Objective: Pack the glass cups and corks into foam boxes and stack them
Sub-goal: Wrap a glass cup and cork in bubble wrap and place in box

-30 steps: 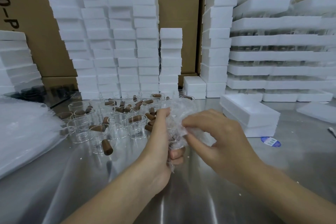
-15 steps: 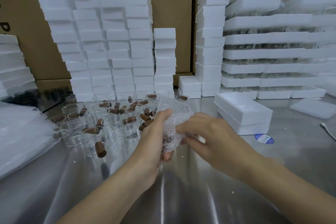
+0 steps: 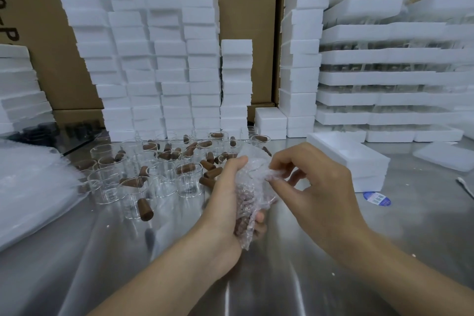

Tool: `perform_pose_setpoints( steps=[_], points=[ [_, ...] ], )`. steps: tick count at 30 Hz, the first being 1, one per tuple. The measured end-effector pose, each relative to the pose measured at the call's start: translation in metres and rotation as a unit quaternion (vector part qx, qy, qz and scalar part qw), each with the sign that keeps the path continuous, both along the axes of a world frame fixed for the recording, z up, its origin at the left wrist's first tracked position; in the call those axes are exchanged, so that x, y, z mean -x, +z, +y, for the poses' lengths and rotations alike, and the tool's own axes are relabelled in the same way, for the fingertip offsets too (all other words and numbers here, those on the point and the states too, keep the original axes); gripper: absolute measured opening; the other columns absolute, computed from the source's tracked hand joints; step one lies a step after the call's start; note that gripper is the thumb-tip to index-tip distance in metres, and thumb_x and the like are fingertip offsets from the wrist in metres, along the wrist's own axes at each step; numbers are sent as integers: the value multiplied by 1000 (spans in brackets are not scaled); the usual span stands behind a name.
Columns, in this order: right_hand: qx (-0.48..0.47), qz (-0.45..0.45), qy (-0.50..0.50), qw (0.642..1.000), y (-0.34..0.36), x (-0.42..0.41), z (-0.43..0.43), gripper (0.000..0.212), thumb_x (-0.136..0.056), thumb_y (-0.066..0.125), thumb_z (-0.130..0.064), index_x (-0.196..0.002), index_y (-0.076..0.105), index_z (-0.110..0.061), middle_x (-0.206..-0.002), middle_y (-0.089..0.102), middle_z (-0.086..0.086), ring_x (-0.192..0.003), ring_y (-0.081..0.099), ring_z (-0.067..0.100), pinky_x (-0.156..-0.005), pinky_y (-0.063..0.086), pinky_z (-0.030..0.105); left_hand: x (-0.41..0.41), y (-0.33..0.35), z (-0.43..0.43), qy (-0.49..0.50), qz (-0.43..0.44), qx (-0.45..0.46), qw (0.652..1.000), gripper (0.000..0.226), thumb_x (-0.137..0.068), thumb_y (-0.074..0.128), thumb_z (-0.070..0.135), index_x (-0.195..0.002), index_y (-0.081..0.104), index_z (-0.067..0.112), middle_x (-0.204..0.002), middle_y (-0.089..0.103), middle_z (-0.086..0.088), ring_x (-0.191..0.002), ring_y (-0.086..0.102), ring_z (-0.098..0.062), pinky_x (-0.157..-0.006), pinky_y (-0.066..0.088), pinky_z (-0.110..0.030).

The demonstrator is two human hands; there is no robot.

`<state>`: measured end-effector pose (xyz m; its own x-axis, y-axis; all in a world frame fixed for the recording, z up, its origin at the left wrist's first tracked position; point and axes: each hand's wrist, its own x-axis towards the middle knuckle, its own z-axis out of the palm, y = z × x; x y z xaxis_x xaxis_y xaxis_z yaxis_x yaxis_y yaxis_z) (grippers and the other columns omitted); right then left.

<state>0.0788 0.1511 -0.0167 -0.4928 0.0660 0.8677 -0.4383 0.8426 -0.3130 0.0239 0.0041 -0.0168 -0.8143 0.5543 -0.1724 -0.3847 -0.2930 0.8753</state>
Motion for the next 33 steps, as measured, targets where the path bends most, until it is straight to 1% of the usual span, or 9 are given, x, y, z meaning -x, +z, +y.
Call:
perform_pose_setpoints(
  steps=[8,11,14,16,19,22,26,31,33],
  points=[
    [-56,-19,-29,998,1,-2,-5,27,-91,80,-12,-115,80,-23,-108,77,-16,-87,67,9,-76,57,29,1,1,-1,26,18,-30,999,51,-92,65,65,-97,81,17,-71,63,-2,-47,54,-14,-46,45,-25],
    [-87,-89,-17,992,2,-4,-8,32,-100,62,-24,-129,74,-25,-123,74,-16,-99,62,10,-87,55,33,2,0,-3,22,85,6,996,53,-94,58,69,-113,80,25,-86,78,5,-69,74,-10,-67,55,-29],
    [-83,-216,44,972,6,-5,-5,56,-94,42,-33,-148,58,-30,-145,61,-18,-117,54,0,-98,42,20,5,0,-3,27,125,29,991,62,-95,54,74,-138,68,32,-122,80,1,-110,78,-18,-103,57,-46],
    [-82,-270,75,957,7,-5,-1,67,-90,44,-32,-157,47,-30,-154,52,-16,-116,45,-13,-96,32,10,6,0,-4,25,139,46,989,74,-92,54,81,-150,57,36,-137,73,4,-124,72,-20,-112,51,-52],
    [27,-291,136,947,6,-2,4,57,-86,55,-31,-142,58,-25,-123,63,-9,-84,55,-3,-80,41,15,10,-3,-4,31,149,52,987,95,-80,61,89,-162,37,48,-159,55,9,-142,57,-20,-122,40,-53],
    [204,-309,195,908,5,4,12,42,-83,62,-42,-120,64,-23,-67,61,9,-62,55,17,-67,41,33,10,-6,-2,27,178,67,981,76,-90,56,85,-157,35,56,-155,56,13,-138,60,-16,-119,44,-53],
    [270,-350,240,864,10,9,23,45,-77,67,-54,-109,74,-23,-63,57,19,-58,53,22,-56,36,28,13,-4,-4,27,181,108,977,42,-91,67,75,-128,57,59,-123,76,18,-113,69,-15,-98,53,-41],
    [207,-202,4,957,8,15,58,10,-96,69,-39,-103,75,-41,-86,70,-21,-64,58,3,-60,42,13,25,-3,-10,95,149,98,979,64,-76,94,43,-127,59,26,-133,69,-13,-99,68,-21,-74,57,-31],
    [107,-190,-182,959,4,17,80,27,-95,68,-39,-122,66,-41,-116,63,-22,-87,58,3,-75,45,27,30,-3,-15,90,144,69,983,68,-78,94,29,-134,55,29,-122,79,-5,-104,77,-17,-78,62,-30]
  ],
)
